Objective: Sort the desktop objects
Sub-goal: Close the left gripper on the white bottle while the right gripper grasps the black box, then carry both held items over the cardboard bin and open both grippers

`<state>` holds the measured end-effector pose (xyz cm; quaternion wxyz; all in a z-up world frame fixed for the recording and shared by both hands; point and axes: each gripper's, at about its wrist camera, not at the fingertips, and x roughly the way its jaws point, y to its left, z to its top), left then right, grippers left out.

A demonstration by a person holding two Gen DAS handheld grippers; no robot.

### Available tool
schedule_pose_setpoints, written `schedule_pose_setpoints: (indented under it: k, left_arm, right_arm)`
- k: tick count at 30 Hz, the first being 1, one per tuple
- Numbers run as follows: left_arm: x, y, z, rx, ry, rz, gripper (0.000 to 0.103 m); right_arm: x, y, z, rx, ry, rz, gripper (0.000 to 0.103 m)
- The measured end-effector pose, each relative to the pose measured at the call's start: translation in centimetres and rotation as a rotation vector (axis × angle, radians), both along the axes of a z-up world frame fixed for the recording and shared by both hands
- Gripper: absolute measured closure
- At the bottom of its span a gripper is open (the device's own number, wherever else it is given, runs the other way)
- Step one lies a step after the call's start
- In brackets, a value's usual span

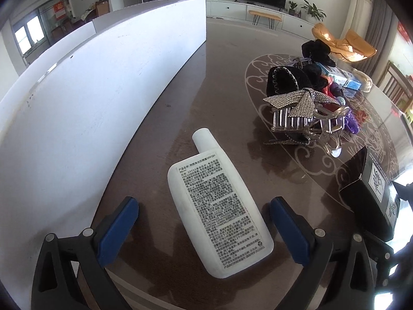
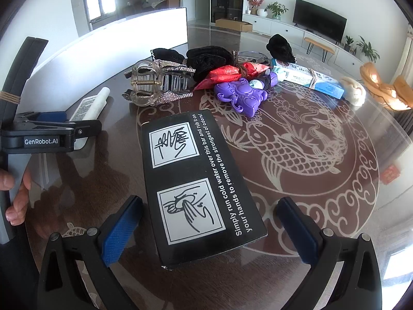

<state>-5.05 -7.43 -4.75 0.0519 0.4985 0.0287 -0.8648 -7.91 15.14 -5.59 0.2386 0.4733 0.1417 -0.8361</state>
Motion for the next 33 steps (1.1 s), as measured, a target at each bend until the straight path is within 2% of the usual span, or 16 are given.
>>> schedule_pose_setpoints:
  k: [1, 3, 5, 8, 9, 10, 11, 13, 18, 23, 26, 30, 33]
  left_arm:
    - [0.2, 0.4, 0.4, 0.0, 0.006, -0.05, 0.031]
    - [0.4, 1.4, 0.9, -0.005, 0.007, -0.147, 0.052]
    - [0.5, 2.2, 0.9, -0.006, -0.004, -0.21, 0.052]
    - [1.1, 2.7, 1.0, 0.027, -0.012, -0.257, 0.052]
    - [1.4, 2.8, 1.2, 0.039, -0.008, -0.266, 0.052]
    - [1.8, 2.9, 1.5, 0.046, 0.005, -0.276, 0.053]
    - [2.1, 3.0, 1.9, 0.054, 0.025, -0.285, 0.053]
    - [3.3, 2.9, 3.0, 0.075, 0.069, -0.3, 0.053]
    - [5.6, 2.0, 4.9, 0.117, 0.145, -0.304, 0.053]
    - [7.7, 0.1, 7.4, 0.175, 0.222, -0.257, 0.053]
    - [8.8, -2.3, 10.2, 0.213, 0.282, -0.214, 0.053]
    - [9.3, -8.1, 14.6, 0.216, 0.355, -0.123, 0.053]
    - [9.0, -13.7, 16.0, 0.163, 0.36, -0.023, 0.053]
  right_arm:
    - [-0.7, -0.4, 0.1, 0.034, -0.056, 0.023, 0.0]
    - [-2.3, -1.2, 0.3, 0.107, -0.163, 0.046, 0.0]
    - [-3.4, -2.0, 0.5, 0.162, -0.235, 0.066, 0.0]
    - [-4.1, -3.3, 1.1, 0.2, -0.259, 0.098, 0.0]
    - [-4.2, -3.5, 1.2, 0.208, -0.261, 0.098, 0.008]
    - [-4.2, -3.7, 1.2, 0.205, -0.281, 0.1, 0.021]
    - [-4.3, -3.7, 1.5, 0.192, -0.286, 0.088, 0.043]
    - [-4.0, -3.8, 2.2, 0.206, -0.262, 0.075, 0.043]
    - [-2.4, -2.9, 5.0, 0.147, -0.225, 0.053, 0.044]
    - [-1.7, -2.1, 7.5, 0.113, -0.206, 0.032, 0.044]
    - [-1.7, -2.9, 9.5, 0.082, -0.172, 0.043, 0.044]
    - [-1.8, -7.7, 12.7, 0.013, -0.122, 0.091, 0.044]
    - [-2.1, -13.6, 14.9, -0.061, -0.091, 0.148, 0.044]
